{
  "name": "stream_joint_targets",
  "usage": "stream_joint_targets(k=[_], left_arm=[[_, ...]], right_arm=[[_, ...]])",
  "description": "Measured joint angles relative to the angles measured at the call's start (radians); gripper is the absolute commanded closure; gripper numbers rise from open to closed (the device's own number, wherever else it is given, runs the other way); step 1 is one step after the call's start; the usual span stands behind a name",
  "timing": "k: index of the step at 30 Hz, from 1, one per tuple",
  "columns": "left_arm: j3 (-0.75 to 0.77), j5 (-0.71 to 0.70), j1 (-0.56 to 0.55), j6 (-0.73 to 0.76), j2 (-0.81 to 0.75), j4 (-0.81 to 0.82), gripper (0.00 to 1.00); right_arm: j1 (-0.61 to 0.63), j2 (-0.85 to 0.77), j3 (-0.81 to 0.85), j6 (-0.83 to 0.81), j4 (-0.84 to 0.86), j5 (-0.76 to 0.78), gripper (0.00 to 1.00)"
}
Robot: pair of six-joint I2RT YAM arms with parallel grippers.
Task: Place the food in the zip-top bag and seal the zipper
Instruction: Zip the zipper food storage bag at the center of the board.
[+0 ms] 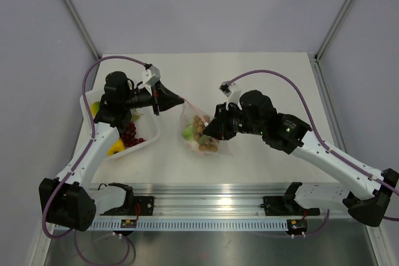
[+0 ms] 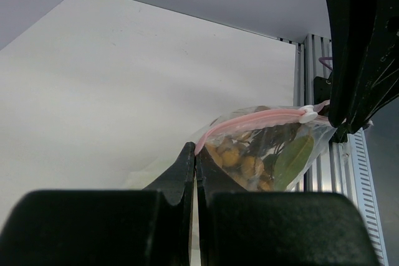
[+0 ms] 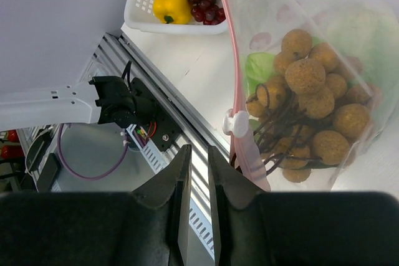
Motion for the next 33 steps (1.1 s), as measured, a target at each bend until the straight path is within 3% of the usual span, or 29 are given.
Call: stream_joint_targets(k=[18, 24, 33], left_arm=[[0.0, 0.0, 0.0, 0.002, 0.0, -0.007, 1.0], [0.0, 0.0, 0.0, 0.003, 0.0, -0.008, 1.0], [0.0, 0.0, 0.0, 0.003, 0.0, -0.01, 1.0]], right_arm=[[0.001, -0.02, -0.047, -0.003, 0.025, 0.0, 0.78], [0.001, -0.098, 0.012, -0.018, -0.043, 0.084, 0.62], [0.001, -0.096, 0.041, -0.03, -0.104, 0.113, 0.55]])
